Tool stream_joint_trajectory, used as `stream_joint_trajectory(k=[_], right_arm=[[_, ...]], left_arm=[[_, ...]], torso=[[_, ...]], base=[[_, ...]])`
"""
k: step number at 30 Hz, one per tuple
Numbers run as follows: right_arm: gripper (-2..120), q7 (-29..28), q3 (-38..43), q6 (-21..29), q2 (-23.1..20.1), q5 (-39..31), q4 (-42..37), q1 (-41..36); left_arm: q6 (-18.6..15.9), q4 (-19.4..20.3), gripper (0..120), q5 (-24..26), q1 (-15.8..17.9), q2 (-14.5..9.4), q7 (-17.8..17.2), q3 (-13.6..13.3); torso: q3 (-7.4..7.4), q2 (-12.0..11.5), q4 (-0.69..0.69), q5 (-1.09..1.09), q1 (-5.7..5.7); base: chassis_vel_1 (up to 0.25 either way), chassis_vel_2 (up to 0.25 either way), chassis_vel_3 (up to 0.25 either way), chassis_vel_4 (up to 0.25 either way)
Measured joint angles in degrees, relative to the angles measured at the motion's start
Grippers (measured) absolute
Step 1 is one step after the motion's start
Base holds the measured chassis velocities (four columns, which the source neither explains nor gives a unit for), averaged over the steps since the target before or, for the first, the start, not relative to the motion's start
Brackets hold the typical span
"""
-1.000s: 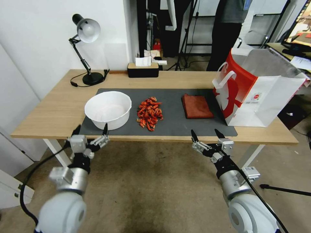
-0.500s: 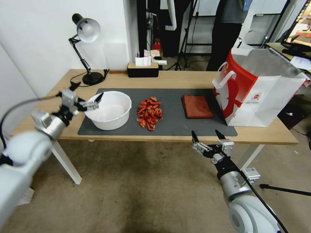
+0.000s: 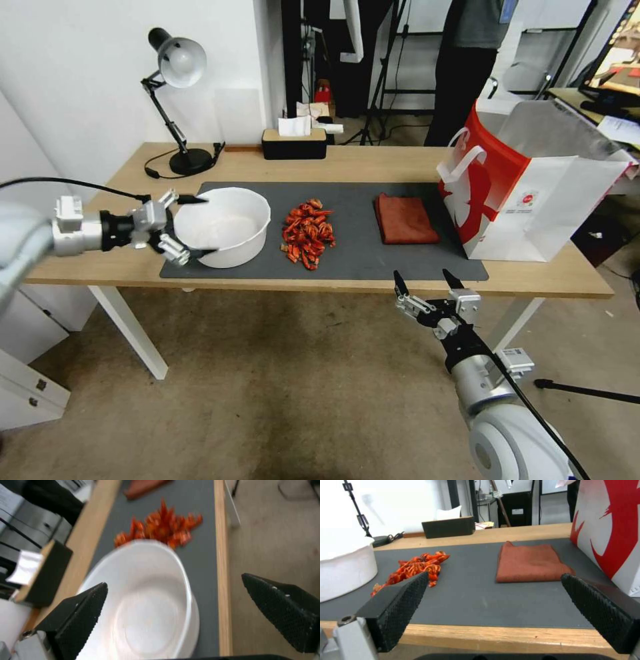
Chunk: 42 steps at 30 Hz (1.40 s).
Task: Sweep shrimp from table into container with towel, then put container into takeout bag.
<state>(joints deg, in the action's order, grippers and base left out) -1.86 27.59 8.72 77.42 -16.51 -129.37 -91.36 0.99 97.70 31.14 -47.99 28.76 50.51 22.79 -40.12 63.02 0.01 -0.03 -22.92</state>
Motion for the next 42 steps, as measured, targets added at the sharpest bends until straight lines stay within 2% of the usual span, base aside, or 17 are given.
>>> stream_joint_trajectory(k=[2,3,4,5,7,8,13,23,26,28,29,31,32,34,38,39,42], right_arm=[[100,-0.2,-0.23,-0.02,-0.45,0.0,0.12,0.06],[100,-0.2,-0.23,-0.02,-0.45,0.0,0.12,0.06],[100,-0.29,-0.34,-0.04,-0.63,-0.03,0.12,0.04],[100,-0.49,-0.7,-0.05,-0.78,-0.06,0.2,0.13],[100,-0.55,-1.03,-0.05,-0.92,-0.08,0.39,0.35],[100,-0.65,-1.62,-0.05,-1.17,-0.09,0.8,0.69],[100,-0.72,-2.03,-0.06,-1.4,-0.1,1.2,0.75],[100,-1.03,-2.13,-0.19,-1.9,-0.3,1.59,0.84],[100,-1.25,-2.22,-0.22,-1.93,-0.34,1.82,0.94],[100,-1.42,-2.38,-0.25,-1.9,-0.35,2.0,0.97],[100,-1.42,-2.38,-0.25,-1.9,-0.35,2.0,0.97],[100,-1.6,-2.42,-0.25,-1.76,-0.35,2.19,1.01],[100,-1.6,-2.42,-0.25,-1.76,-0.35,2.19,1.01],[100,-1.77,-2.34,-0.25,-1.69,-0.39,2.27,0.93],[100,-1.85,-2.25,-0.26,-1.66,-0.42,2.27,0.88],[100,-1.89,-2.19,-0.27,-1.66,-0.45,2.28,0.85],[100,-1.92,-2.16,-0.28,-1.65,-0.45,2.31,0.83]], left_arm=[[-0.65,-1.88,100,-3.47,3.61,-1.23,12.0,-0.61],[-0.65,-1.88,100,-3.47,3.61,-1.23,12.0,-0.61],[-0.72,-2.91,100,-6.2,6.02,-2.2,15.38,-1.82],[-0.84,-3.7,100,-8.89,7.78,-3.35,16.71,-3.5],[-0.79,-3.86,100,-10.29,7.96,-3.82,16.87,-4.06],[-0.5,-4.17,100,-13.48,8.11,-4.44,17.17,-5.04],[0.13,-4.45,100,-17.58,9.0,-4.23,17.34,-6.16],[0.13,-4.4,100,-19.99,11.05,-3.34,15.9,-8.74],[0.39,-4.42,100,-21.01,12.63,-3.04,15.34,-10.53],[0.6,-4.8,100,-21.59,15.41,-2.63,14.62,-13.49],[0.6,-4.8,100,-21.59,15.41,-2.63,14.62,-13.49],[0.58,-5.16,100,-21.61,19.35,-2.04,14.18,-17.83],[0.58,-5.16,100,-21.61,19.35,-2.04,14.18,-17.83],[0.58,-6.39,100,-22.23,23.75,-1.04,14.15,-23.56],[0.57,-6.91,99,-22.6,25.37,-0.57,14.17,-25.76],[0.58,-7.2,94,-22.82,26.31,-0.29,14.21,-27.1],[0.58,-7.49,87,-23.06,27.13,-0.04,14.25,-28.17]], torso=[[0.01,0.0,0.0,0.03,0.0],[0.01,0.0,0.0,0.03,0.0],[0.01,0.0,0.0,0.03,0.0],[0.01,0.0,-0.02,0.03,0.0],[0.01,0.0,-0.02,0.03,0.0],[0.01,0.0,0.01,0.03,0.0],[0.01,0.0,0.01,0.02,0.0],[0.01,0.0,0.0,0.03,0.0],[0.01,0.0,0.0,0.03,0.01],[0.01,0.0,-0.01,0.03,0.01],[0.01,0.0,-0.01,0.03,0.01],[0.01,0.0,0.0,0.04,0.01],[0.01,0.0,0.0,0.04,0.01],[0.01,0.0,-0.02,0.03,0.01],[0.01,0.01,-0.02,0.03,0.01],[0.01,0.01,-0.02,0.04,0.01],[0.01,0.01,-0.02,0.03,0.0]], base=[[0.0,0.0,0.0,0.0],[0.0,0.0,0.0,0.0],[0.0,0.0,0.0,0.0],[0.0,0.0,0.0,0.0],[0.0,0.0,0.0,0.0],[0.0,0.0,0.0,0.0],[0.0,0.0,0.0,0.0],[0.0,0.0,0.0,0.0],[0.0,0.0,0.0,0.0],[0.0,0.0,0.0,0.0],[0.0,0.0,0.0,0.0],[0.0,0.0,0.0,0.0],[0.0,0.0,0.0,0.0],[0.0,0.0,0.0,0.0],[0.0,0.0,0.0,0.0],[0.0,0.0,0.0,0.0],[0.0,0.0,0.0,0.0]])
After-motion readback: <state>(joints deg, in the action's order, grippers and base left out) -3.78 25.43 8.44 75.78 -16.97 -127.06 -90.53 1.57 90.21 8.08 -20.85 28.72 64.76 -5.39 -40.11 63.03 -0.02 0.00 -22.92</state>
